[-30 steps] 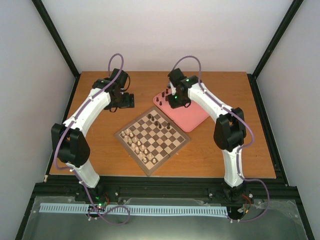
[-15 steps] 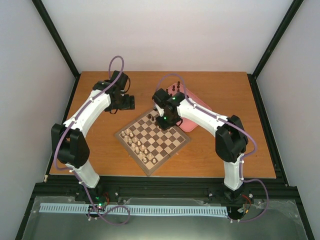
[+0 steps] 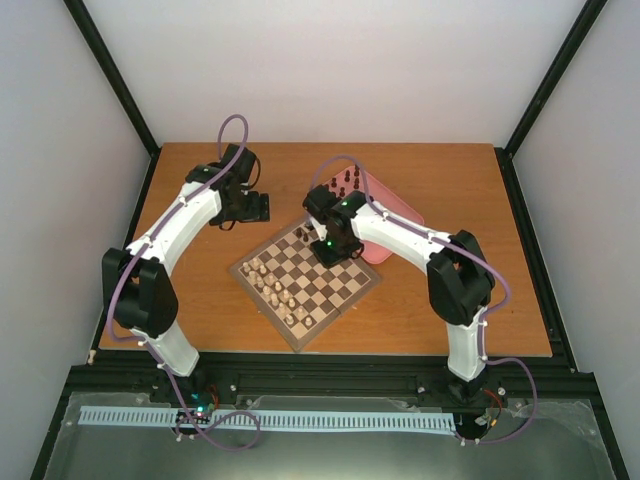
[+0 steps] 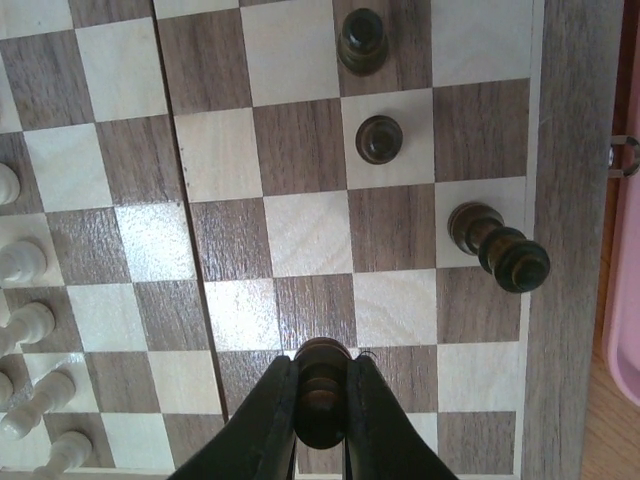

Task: Set up the chess pieces on the board
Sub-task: Place the chess piece on the chessboard.

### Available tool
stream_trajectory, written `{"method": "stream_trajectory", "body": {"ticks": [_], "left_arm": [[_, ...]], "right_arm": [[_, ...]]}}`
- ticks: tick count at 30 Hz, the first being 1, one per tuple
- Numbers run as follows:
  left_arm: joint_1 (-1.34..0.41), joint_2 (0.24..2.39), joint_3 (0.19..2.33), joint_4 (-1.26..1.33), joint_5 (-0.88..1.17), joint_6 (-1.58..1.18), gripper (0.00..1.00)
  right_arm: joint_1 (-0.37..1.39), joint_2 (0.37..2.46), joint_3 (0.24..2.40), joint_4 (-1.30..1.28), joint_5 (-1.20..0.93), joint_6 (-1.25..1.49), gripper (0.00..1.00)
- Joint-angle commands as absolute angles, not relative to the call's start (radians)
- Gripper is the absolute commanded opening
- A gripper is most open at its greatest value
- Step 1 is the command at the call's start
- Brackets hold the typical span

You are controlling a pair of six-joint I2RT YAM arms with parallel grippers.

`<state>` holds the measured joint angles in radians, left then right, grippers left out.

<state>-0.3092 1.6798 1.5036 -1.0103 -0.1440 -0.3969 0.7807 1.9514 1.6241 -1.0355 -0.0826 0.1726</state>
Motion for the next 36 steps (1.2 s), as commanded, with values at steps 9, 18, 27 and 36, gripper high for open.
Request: {"method": "stream_trajectory", "body": {"ticks": [9,18,27,36], "left_arm": [[-0.301,1.65,1.518,-1.001,-0.141,-0.406,1.0],[-0.301,1.661,1.533,-1.012,-0.154,-0.401,1.0],[-0.301,1.674,1.549,-1.019,-0.158,-0.401,1.0],[-0.301,1.686,1.564,-1.028,-0.163,-0.398,1.0]], "right_arm": [[0.792,2.059,1.731,-1.057,-0.012,0.15,0.04],[0.786,2.112,1.764,-1.069,0.0,0.135,0.04],[0.767,2.132,1.77,-1.061,-0.013,0.125,0.04],[0.757,2.154,1.783,-1.064,-0.021,0.119,0.04]]}}
